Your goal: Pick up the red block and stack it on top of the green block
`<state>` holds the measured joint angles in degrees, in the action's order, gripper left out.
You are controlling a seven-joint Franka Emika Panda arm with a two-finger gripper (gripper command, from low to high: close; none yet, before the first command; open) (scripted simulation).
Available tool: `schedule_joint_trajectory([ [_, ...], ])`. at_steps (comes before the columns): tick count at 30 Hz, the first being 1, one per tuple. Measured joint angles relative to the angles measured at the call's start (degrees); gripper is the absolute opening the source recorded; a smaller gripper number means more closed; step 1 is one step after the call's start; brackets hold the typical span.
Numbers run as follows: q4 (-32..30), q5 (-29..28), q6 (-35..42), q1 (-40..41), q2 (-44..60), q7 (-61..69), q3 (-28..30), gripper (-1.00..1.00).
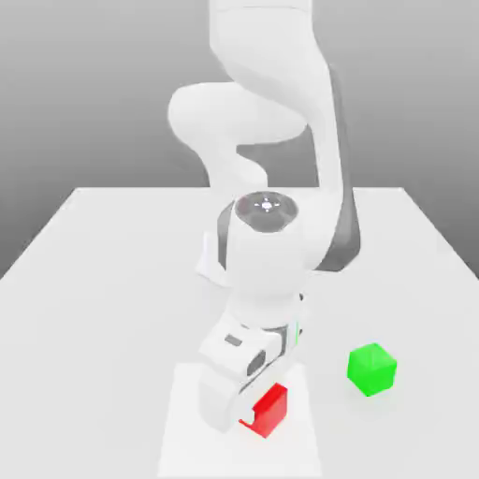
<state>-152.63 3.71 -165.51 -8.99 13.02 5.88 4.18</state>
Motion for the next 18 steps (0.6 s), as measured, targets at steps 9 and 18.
schedule_joint_trajectory([
  [9, -4.04, -1.65, 10.22, -12.18, -14.38, -11.99, -3.88, -1.00],
  [18, -6.50, -4.35, 4.75, -18.28, -11.35, -25.12, -8.67, -1.00],
])
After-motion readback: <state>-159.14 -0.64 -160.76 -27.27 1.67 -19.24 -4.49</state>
